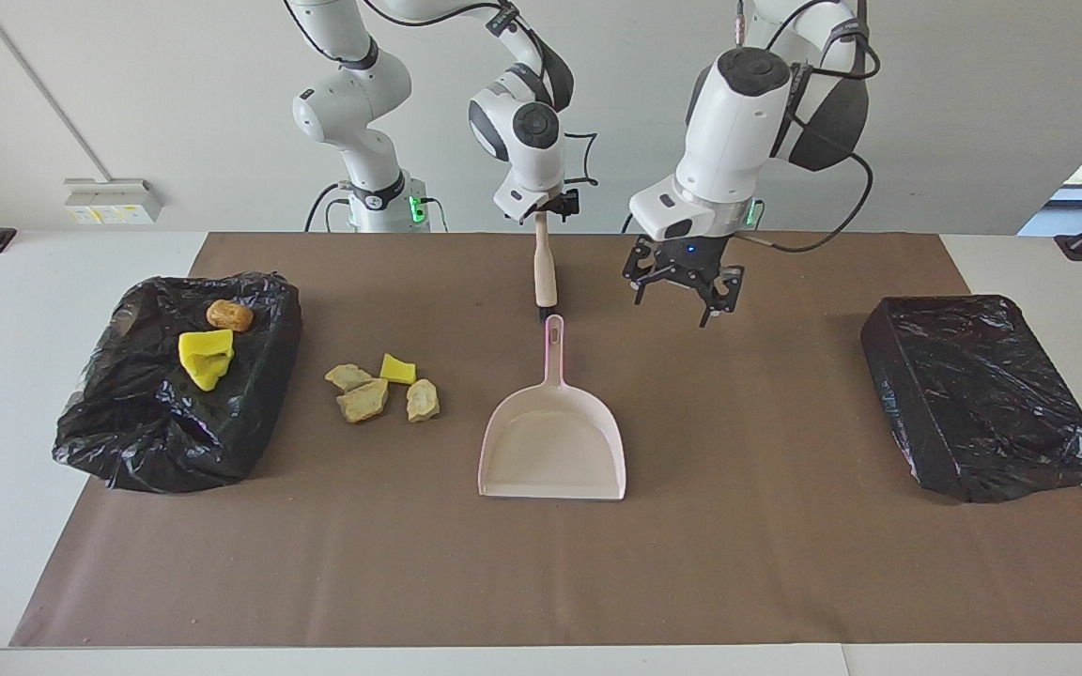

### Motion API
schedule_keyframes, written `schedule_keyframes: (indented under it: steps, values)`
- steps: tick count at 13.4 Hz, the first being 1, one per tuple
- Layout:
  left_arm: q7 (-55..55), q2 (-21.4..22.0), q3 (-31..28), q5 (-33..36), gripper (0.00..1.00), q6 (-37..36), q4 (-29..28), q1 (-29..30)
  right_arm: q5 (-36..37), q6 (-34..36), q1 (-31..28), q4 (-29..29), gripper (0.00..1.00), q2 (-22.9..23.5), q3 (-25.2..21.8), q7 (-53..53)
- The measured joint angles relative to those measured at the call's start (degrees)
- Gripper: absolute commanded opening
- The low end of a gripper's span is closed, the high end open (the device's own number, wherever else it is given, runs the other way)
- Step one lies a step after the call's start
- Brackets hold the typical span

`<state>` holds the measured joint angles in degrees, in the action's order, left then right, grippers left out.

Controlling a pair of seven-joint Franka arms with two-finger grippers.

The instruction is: Sweep and dump trash in bin

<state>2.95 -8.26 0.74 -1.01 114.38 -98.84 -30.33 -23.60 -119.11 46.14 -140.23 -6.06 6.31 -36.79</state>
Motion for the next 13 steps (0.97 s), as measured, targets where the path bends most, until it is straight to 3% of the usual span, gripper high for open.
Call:
schedule_keyframes:
  steps: [4, 8, 13]
  values:
    - [11.3, -7.8, 0.0, 0.0, 1.00, 9.0, -0.3, -5.7, 0.0, 0.0, 0.0, -0.3, 0.00, 0.0, 0.0, 0.0]
    - [17.3, -10.4, 0.0, 0.1, 1.00, 12.8, -1.0, -8.7, 0.7, 3.8, -0.7, 0.6, 0.00, -0.1, -0.6, 0.0]
    - [26.0, -11.2, 0.0, 0.1, 1.00, 16.5, -4.0, -10.4, 9.1, 14.5, -11.4, 3.4, 0.00, -3.5, -1.0, 4.6]
